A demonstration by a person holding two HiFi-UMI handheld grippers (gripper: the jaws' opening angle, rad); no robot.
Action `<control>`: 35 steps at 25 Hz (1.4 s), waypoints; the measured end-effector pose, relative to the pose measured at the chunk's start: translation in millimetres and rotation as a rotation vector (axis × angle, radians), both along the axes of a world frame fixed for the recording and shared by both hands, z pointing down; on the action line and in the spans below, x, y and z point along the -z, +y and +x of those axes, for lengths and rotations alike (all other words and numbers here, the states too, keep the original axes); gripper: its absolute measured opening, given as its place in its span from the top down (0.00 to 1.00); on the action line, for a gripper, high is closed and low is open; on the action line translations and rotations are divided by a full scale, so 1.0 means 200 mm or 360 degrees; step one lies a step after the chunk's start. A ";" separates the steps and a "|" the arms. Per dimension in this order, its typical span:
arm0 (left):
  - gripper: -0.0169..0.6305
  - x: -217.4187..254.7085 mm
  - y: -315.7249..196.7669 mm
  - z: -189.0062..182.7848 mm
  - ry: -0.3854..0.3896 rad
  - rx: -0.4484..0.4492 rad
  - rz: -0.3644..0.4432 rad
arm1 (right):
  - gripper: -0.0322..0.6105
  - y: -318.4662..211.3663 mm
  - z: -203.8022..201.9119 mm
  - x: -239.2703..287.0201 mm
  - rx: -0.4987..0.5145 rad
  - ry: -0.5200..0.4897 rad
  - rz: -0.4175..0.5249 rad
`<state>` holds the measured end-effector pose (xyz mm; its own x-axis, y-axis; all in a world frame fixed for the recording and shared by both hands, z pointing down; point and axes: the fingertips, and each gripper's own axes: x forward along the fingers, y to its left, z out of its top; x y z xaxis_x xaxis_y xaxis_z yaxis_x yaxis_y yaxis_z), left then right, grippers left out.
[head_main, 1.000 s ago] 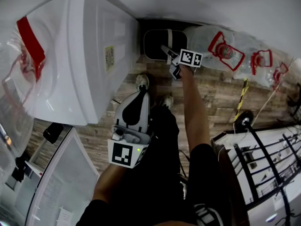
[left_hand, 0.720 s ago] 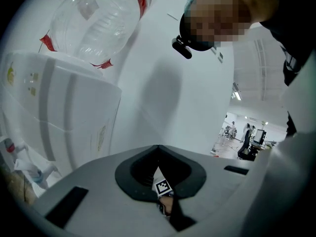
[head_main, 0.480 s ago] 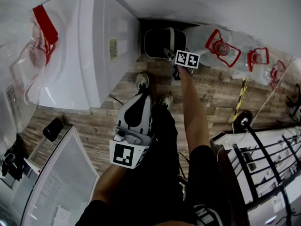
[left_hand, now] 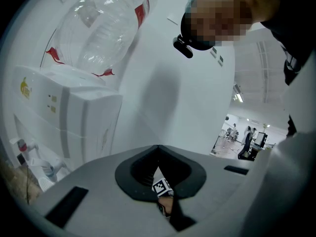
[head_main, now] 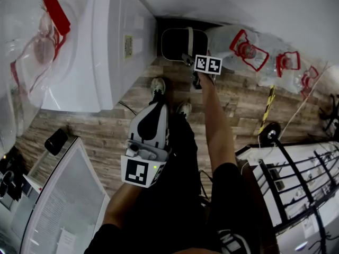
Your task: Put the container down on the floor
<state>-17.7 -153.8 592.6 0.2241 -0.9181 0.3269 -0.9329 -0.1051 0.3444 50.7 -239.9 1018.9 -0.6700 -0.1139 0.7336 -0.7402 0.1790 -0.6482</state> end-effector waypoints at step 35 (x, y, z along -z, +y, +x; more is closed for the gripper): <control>0.93 1.15 0.44 0.02 -0.0175 -0.0087 0.0255 | 0.85 0.45 0.32 2.40 -0.0082 0.0304 0.1025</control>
<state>-12.8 -66.6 362.8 0.2458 -0.9478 0.2031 -0.9555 -0.2017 0.2153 115.0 -150.7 538.1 -0.5172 -0.5966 0.6136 -0.8492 0.4473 -0.2809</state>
